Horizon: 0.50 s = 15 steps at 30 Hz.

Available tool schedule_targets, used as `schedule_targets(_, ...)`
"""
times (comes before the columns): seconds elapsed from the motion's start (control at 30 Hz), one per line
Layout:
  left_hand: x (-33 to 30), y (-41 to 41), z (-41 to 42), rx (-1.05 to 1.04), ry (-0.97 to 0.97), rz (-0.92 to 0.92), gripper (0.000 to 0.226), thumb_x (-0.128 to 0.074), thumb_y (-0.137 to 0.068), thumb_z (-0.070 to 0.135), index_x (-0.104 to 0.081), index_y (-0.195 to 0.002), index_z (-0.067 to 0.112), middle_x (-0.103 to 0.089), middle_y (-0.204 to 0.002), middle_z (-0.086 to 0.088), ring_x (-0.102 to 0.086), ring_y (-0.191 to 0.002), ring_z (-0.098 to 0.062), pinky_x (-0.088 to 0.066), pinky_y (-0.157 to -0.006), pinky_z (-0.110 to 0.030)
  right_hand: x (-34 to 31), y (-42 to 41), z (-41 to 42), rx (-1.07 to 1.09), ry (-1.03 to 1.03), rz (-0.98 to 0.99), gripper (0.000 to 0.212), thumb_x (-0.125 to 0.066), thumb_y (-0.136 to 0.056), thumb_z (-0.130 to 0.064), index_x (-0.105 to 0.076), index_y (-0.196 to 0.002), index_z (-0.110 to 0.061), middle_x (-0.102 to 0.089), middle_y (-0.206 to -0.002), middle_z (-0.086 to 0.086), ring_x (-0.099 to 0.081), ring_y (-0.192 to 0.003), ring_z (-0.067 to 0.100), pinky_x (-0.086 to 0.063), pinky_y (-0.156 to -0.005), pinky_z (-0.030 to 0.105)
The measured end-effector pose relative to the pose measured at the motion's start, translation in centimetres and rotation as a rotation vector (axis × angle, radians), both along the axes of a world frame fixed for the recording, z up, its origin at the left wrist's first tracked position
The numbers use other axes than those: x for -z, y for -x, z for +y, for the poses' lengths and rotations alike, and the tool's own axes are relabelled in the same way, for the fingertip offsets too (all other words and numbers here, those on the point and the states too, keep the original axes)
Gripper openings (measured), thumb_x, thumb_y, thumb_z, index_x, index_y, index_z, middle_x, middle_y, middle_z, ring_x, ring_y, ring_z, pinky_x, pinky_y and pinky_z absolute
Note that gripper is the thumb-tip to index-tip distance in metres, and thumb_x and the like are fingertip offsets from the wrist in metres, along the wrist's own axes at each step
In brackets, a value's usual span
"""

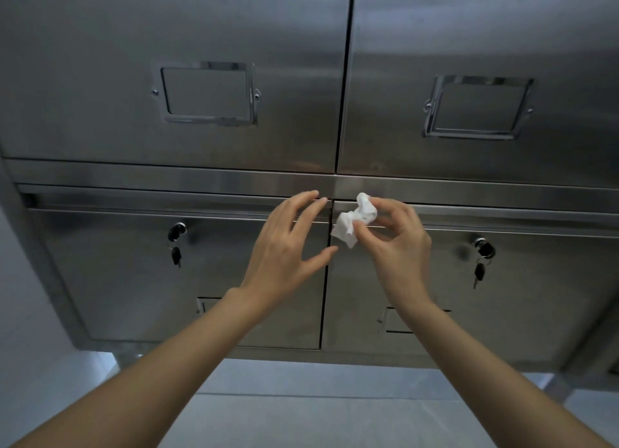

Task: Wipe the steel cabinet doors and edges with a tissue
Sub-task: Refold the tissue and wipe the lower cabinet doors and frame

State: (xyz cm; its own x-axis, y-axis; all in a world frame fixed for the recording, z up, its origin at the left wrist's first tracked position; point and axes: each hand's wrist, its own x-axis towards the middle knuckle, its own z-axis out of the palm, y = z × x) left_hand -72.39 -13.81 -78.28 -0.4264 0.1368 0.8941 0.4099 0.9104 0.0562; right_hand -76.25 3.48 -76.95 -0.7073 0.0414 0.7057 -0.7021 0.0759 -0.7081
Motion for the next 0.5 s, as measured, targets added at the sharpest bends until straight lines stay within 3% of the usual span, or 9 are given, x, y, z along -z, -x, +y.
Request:
schedule_targets(0.13,0.7,2.4,-0.8,-0.232,0.17,0.031,0.064,-0.05,-0.094,0.036,-0.038,-0.149,0.005,-0.033,-0.157,-0.018,-0.025,-0.148,-0.032,-0.018,-0.12,-0.053,1.5,1.7,0.9,0.345,-0.156,0.14,0.035,-0.079,-0.079,-0.009,-0.071,-0.112,-0.013,-0.061,-0.111,-0.001,-0.064,-0.093,0.015,-0.044,-0.077,0.011)
schedule_targets(0.23,1.3,4.9,-1.5,-0.37,0.249,0.025,0.066,-0.04,-0.097,0.04,-0.027,-0.154,0.008,-0.022,-0.162,-0.016,-0.015,-0.15,-0.031,-0.007,-0.12,-0.053,2.8,3.3,1.1,0.49,-0.379,0.244,0.033,-0.078,-0.08,-0.019,-0.07,-0.112,-0.015,-0.064,-0.103,-0.001,-0.065,-0.08,0.021,-0.047,-0.063,0.029)
schedule_targets(0.37,3.3,8.2,-3.0,-0.435,0.314,0.055,0.069,-0.031,-0.102,0.039,0.0,-0.159,0.015,0.002,-0.166,-0.007,0.002,-0.153,-0.024,0.003,-0.121,-0.051,3.4,4.8,0.7,0.665,-0.548,0.492,0.029,-0.074,-0.08,-0.024,-0.063,-0.107,-0.018,-0.068,-0.095,-0.002,-0.066,-0.072,0.02,-0.045,-0.045,0.028)
schedule_targets(0.47,4.2,9.6,-3.6,-0.421,0.326,0.143,0.07,-0.03,-0.103,0.04,0.006,-0.158,0.017,0.018,-0.165,-0.003,0.01,-0.152,-0.022,0.006,-0.121,-0.051,3.2,4.7,-0.6,0.72,-0.595,0.696,0.002,-0.07,-0.09,-0.017,-0.068,-0.091,-0.018,-0.07,-0.099,-0.004,-0.067,-0.083,0.014,-0.046,-0.053,0.026)
schedule_targets(0.5,4.3,9.8,-3.8,-0.417,0.329,0.17,0.071,-0.031,-0.102,0.04,0.006,-0.158,0.017,0.019,-0.164,-0.003,0.011,-0.152,-0.022,0.006,-0.121,-0.051,3.2,4.7,-1.2,0.72,-0.604,0.753,0.009,-0.066,-0.094,-0.014,-0.07,-0.087,-0.017,-0.071,-0.099,-0.004,-0.068,-0.087,0.014,-0.047,-0.058,0.025)
